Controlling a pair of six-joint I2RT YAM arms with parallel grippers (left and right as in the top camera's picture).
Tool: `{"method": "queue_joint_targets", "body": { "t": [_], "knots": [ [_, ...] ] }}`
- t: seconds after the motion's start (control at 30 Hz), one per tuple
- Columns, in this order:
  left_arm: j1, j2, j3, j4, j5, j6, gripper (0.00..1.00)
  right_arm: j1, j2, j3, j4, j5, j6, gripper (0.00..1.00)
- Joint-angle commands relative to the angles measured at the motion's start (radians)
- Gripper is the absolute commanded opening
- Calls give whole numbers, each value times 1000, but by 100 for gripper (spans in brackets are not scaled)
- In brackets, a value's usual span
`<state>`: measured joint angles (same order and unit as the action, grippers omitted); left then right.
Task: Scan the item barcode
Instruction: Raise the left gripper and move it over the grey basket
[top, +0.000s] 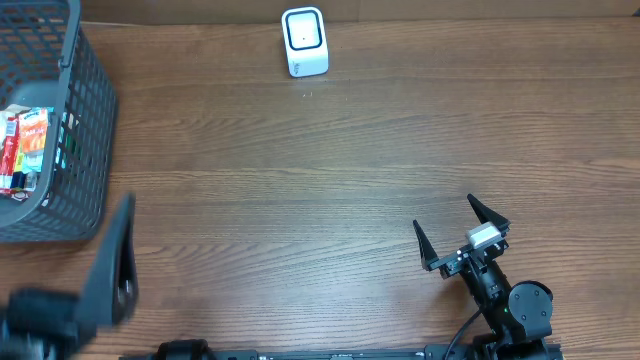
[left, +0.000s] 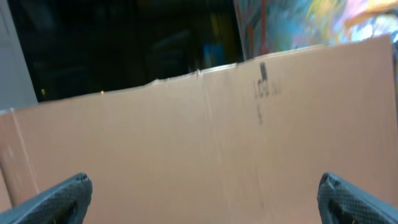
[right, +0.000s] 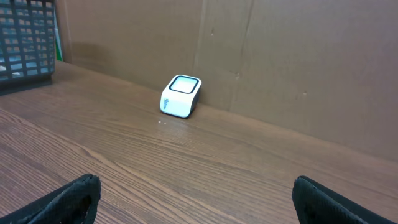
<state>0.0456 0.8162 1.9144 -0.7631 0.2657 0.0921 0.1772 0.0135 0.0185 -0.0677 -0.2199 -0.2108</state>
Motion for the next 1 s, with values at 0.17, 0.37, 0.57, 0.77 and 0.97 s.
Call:
{"method": "queue_joint_targets", "body": {
  "t": [0.17, 0.37, 0.57, 0.77, 0.97],
  "knots": [
    [-6, 385, 266, -297, -164, 69, 100, -4, -11, -11, 5, 9, -3, 100],
    [-6, 534, 266, -363, -330, 69, 100, -3, -11, -11, 5, 9, -3, 100],
    [-6, 629, 266, -390, -387, 70, 100, -3, -11, -11, 5, 9, -3, 100],
    [31, 692, 266, -389, -544, 33, 100, -3, -11, -11, 5, 9, -3, 100],
    [165, 750, 266, -388, -527, -10, 100, -3, -11, -11, 5, 9, -3, 100]
  ]
}}
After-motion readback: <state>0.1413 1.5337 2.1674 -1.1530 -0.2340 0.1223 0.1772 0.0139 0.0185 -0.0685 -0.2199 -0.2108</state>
